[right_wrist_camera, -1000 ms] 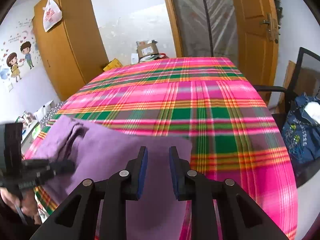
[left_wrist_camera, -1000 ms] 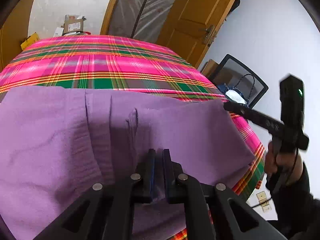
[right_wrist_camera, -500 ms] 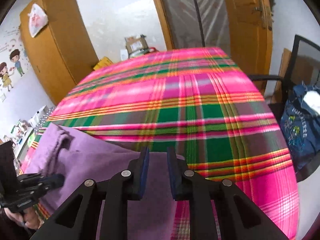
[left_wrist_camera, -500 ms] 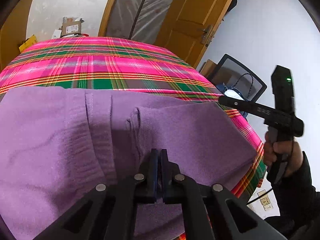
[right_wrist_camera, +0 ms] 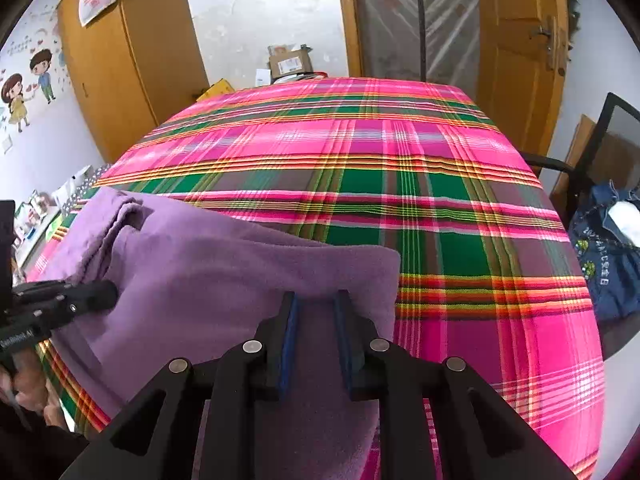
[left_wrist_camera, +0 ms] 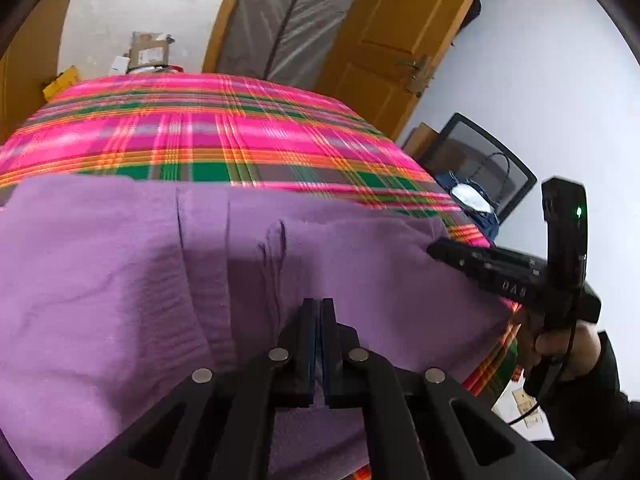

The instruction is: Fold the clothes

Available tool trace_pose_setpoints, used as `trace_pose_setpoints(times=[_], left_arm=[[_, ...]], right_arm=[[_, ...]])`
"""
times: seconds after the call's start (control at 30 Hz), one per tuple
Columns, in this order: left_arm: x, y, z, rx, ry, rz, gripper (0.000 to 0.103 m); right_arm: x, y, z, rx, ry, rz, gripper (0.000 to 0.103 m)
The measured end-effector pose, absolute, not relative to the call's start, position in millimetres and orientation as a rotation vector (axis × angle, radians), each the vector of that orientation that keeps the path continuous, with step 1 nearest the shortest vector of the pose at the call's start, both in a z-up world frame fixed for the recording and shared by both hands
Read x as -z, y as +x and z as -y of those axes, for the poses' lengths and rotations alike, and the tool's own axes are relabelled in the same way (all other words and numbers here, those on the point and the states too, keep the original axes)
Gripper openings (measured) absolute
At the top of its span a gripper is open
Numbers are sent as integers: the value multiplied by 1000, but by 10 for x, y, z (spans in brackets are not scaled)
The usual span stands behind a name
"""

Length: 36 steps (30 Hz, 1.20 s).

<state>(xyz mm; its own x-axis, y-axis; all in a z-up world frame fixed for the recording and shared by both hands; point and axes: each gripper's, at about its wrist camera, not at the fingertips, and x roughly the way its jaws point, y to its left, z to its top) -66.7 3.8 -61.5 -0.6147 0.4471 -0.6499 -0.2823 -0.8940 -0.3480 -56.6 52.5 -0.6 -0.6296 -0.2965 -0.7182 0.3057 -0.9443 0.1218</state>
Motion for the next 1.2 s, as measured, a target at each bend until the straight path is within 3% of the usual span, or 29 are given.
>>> trace_pose_setpoints(times=[0.37,1.03,1.2], left_arm=[[634,-1117,-134,-2545,-1174,305,4],[772,-1164,-189,-2555,-1164,297,3],[765,-1176,-134,-2527,-1180,352,3]], right_arm=[[13,-536,-586,2603,1096,55,20],[14,-540,-576,2599,1099,42,20],[10,-559,-689,2571,1109,171,20]])
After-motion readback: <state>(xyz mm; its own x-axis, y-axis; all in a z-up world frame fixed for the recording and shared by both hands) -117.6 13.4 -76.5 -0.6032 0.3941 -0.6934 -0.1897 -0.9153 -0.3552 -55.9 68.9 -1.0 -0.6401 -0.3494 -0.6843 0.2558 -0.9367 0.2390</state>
